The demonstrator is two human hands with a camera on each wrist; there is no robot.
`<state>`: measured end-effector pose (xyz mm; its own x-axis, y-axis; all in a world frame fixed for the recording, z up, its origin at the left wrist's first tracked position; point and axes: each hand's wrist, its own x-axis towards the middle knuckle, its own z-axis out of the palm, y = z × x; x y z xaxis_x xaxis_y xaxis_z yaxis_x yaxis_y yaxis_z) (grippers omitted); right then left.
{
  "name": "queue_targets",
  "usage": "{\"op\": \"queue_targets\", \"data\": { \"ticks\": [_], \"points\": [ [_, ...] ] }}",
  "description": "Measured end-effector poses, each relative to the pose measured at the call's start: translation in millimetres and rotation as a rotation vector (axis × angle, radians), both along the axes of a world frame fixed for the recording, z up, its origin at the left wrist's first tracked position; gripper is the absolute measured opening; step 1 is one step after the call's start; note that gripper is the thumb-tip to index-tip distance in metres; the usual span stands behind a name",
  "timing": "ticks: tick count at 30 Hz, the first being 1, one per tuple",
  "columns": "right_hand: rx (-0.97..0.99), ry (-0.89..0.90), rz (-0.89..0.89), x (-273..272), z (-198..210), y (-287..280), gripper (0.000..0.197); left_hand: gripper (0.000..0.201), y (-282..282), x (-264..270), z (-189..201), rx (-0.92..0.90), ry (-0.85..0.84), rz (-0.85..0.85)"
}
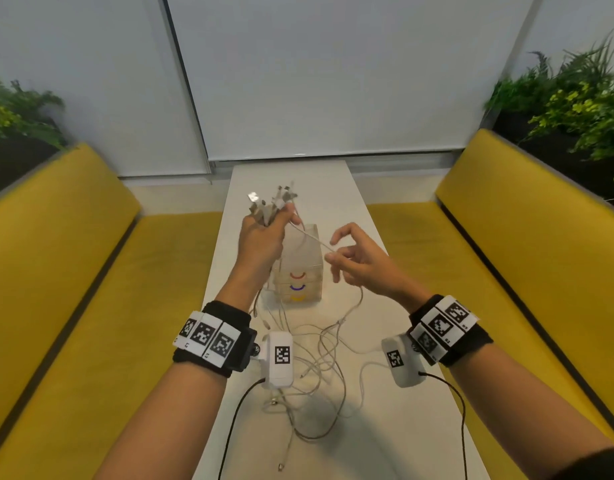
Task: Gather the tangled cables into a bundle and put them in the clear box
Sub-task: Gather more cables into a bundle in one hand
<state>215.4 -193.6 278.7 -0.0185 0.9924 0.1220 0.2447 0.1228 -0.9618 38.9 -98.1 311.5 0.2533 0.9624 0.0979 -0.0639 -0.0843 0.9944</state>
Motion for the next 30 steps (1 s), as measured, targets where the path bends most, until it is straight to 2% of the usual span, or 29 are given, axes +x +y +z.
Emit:
{"op": "queue_targets", "data": {
  "ticks": [2, 4, 6, 8, 10, 13, 15, 17, 19, 21, 24, 26, 28, 30],
  "points": [
    [0.007, -0.091, -0.054, 19, -19, -4, 0.03, 0.029, 8, -10, 7, 0.002, -0.108, 0.062],
    [0.042, -0.244, -0.154, 32, -34, -7, 0.045, 0.031, 14, -17, 12, 0.028, -0.153, 0.102],
    [0.116, -0.53, -0.307, 39, -40, -8, 0.058, 0.032, 13, -18, 12, 0.053, -0.157, 0.14],
    [0.149, -0.843, -0.457, 46, -37, -7, 0.063, 0.034, 10, -16, 11, 0.04, -0.194, 0.198],
    [0.108, -0.984, -0.533, 56, -36, -7, 0.063, 0.035, 10, -19, 15, -0.008, -0.281, 0.277],
    [0.011, -0.975, -0.568, 73, -47, -12, 0.064, 0.035, 20, -34, 23, -0.045, -0.364, 0.335],
    [-0.047, -0.935, -0.551, 82, -58, -17, 0.068, 0.033, 26, -41, 24, -0.039, -0.326, 0.296],
    [-0.159, -0.869, -0.438, 87, -65, -22, 0.072, 0.032, 27, -42, 20, -0.04, -0.235, 0.204],
    [-0.303, -0.77, -0.266, 87, -66, -23, 0.061, 0.032, 24, -39, 16, -0.031, -0.112, 0.099],
    [-0.397, -0.695, -0.18, 83, -66, -24, 0.057, 0.032, 20, -38, 14, 0.0, -0.005, 0.009],
    [-0.539, -0.552, -0.131, 80, -69, -23, 0.079, 0.035, 12, -46, 24, -0.016, 0.011, -0.166],
    [-0.675, -0.549, -0.061, 79, -76, -21, 0.083, 0.035, 8, -54, 36, -0.057, -0.027, -0.3],
    [-0.733, -0.638, -0.004, 79, -84, -18, 0.063, 0.035, 7, -59, 44, -0.061, 0.007, -0.372],
    [-0.701, -0.767, 0.019, 76, -94, -11, 0.038, 0.037, 8, -60, 43, -0.03, 0.13, -0.352]
  ]
}}
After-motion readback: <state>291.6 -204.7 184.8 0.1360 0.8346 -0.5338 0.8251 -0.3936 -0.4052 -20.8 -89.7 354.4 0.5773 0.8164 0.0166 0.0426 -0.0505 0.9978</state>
